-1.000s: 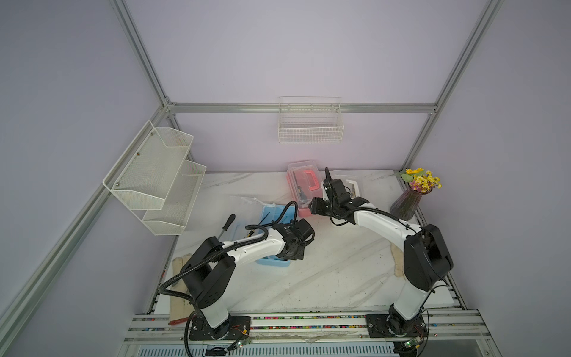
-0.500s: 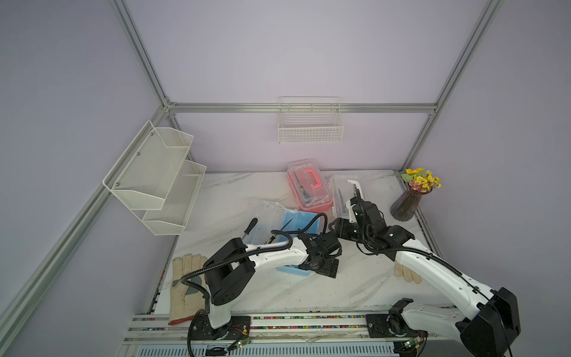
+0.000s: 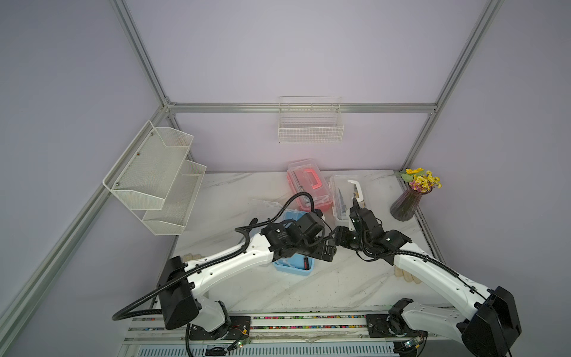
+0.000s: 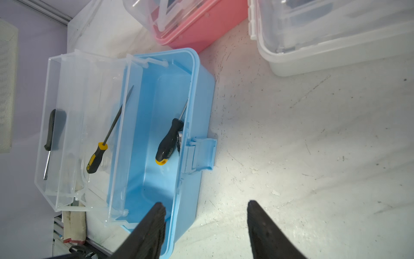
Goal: Close toolboxes
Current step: Adjust the toolbox at the center of the board, then close the toolbox lid.
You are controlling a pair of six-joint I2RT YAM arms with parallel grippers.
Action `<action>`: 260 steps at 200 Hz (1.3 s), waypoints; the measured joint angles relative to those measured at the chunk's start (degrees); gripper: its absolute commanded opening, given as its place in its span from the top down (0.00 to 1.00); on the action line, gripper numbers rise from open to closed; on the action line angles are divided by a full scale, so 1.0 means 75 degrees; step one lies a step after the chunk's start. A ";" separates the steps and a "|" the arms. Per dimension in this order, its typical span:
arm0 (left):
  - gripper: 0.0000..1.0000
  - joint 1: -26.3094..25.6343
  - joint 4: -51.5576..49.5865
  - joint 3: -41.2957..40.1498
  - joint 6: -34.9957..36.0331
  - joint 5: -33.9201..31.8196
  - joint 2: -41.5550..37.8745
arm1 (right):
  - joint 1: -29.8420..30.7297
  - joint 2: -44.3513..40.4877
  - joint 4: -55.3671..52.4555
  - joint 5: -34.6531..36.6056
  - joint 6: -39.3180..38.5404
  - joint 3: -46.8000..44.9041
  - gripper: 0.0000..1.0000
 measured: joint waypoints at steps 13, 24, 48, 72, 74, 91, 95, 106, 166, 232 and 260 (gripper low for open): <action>0.00 0.0664 -0.0125 -0.0087 0.0108 -0.0102 -0.0624 | 0.0000 0.0105 0.0070 -0.0017 0.0038 -0.0070 0.38; 0.00 0.1259 -0.0271 -0.0143 0.0169 -0.0294 -0.1128 | 0.0009 0.0219 0.0122 -0.0035 0.0070 -0.0102 0.38; 0.00 0.2492 -0.0609 -0.0175 0.0391 -0.0822 -0.1996 | 0.0291 0.0694 0.0221 0.0047 0.0096 -0.0029 0.39; 0.03 0.3631 -0.0711 -0.0294 0.0545 -0.1134 -0.2381 | 0.0866 0.1373 0.0388 0.0152 0.0128 0.0248 0.41; 0.04 0.3710 -0.0708 -0.0318 0.0548 -0.1160 -0.2396 | 0.0918 0.1448 0.0417 0.0154 0.0128 0.0280 0.41; 0.10 0.4555 -0.0679 -0.0676 0.0565 -0.1309 -0.2518 | 0.1250 0.1932 0.0583 0.0210 0.0154 0.0487 0.42; 0.12 0.4741 -0.0673 -0.0778 0.0545 -0.1335 -0.2541 | 0.1303 0.2034 0.0606 0.0221 0.0157 0.0530 0.43; 0.15 0.5202 -0.0662 -0.1058 0.0565 -0.1364 -0.2608 | 0.1431 0.2282 0.0685 0.0271 0.0157 0.0632 0.44; 0.22 0.6747 -0.0227 -0.2291 0.0490 -0.1139 -0.3372 | 0.1492 0.3220 0.0743 0.0676 0.0163 0.1005 0.64; 0.29 0.6758 0.0187 -0.3649 0.0277 -0.0933 -0.3369 | 0.0842 0.2833 0.0758 0.0746 0.0128 0.0839 0.75; 0.37 0.6796 0.0405 -0.4086 0.0181 -0.0831 -0.3325 | 0.0615 0.2594 0.0749 0.0723 0.0128 0.0621 0.76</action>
